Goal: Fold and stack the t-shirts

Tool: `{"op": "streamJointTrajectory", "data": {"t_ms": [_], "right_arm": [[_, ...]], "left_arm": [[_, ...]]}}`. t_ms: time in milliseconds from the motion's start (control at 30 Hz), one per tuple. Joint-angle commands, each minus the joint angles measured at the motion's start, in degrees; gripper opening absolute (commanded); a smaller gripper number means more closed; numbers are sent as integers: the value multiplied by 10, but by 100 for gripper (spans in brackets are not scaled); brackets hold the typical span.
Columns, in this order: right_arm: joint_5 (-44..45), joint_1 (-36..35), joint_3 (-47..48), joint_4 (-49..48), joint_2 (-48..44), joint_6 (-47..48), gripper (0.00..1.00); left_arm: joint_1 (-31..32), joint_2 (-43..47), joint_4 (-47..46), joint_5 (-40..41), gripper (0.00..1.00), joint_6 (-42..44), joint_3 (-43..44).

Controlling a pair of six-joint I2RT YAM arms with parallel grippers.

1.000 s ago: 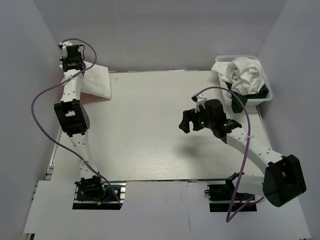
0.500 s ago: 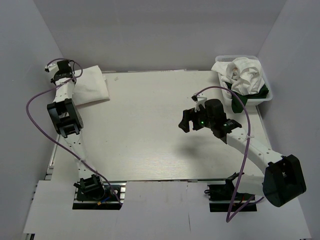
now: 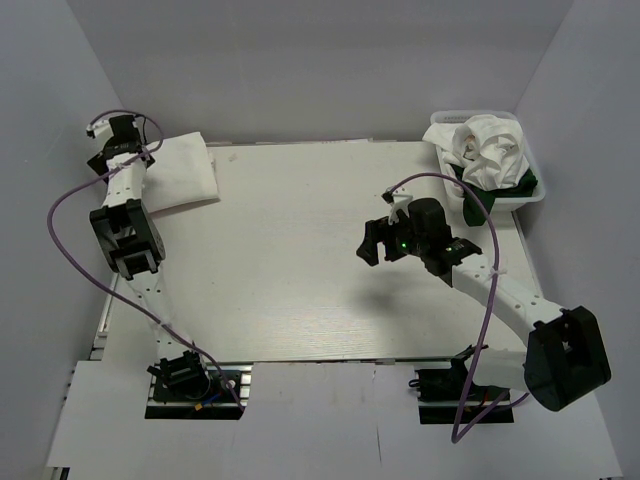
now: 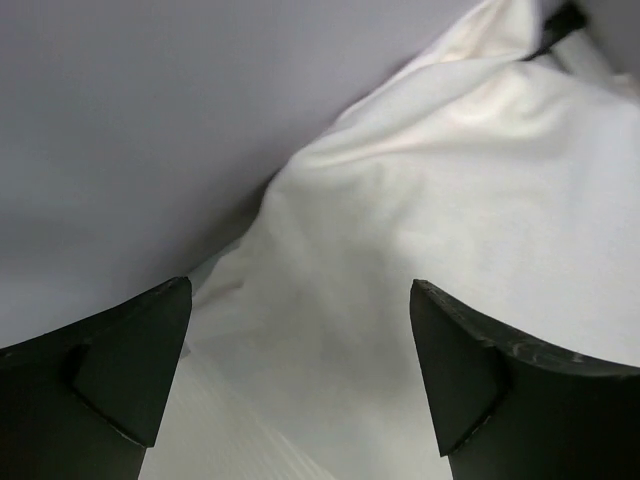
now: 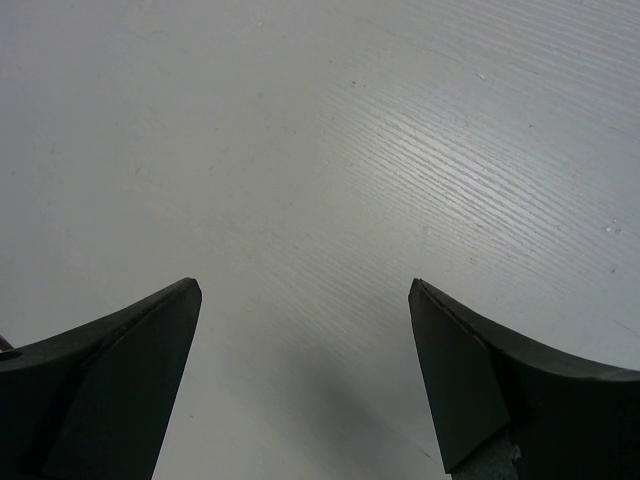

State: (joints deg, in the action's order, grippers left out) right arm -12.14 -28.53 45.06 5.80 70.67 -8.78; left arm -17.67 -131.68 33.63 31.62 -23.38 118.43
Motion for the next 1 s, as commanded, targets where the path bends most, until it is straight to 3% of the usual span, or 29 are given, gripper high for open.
{"op": "streamJointTrajectory", "data": {"t_ms": [0, 167, 367, 567, 667, 800, 967], "right_arm": [[-10, -2, 0, -21, 7, 4, 90], [-14, -4, 3, -18, 13, 4, 90], [-12, -4, 1, -18, 11, 7, 90], [-18, -4, 13, -4, 29, 13, 90], [-24, -5, 17, 0, 32, 14, 90], [-27, -4, 16, 1, 26, 16, 90], [-25, -6, 15, -2, 26, 17, 90]], "left_arm": [[14, 98, -38, -48, 100, 13, -4], [19, 95, -65, -114, 100, 21, -21], [19, -31, 3, -136, 100, 21, 94], [19, -88, -30, -192, 100, 32, 93], [19, -128, -24, -250, 100, 32, 108], [19, -160, -38, -404, 100, 73, 115], [36, -167, -56, -444, 100, 101, 115]]}}
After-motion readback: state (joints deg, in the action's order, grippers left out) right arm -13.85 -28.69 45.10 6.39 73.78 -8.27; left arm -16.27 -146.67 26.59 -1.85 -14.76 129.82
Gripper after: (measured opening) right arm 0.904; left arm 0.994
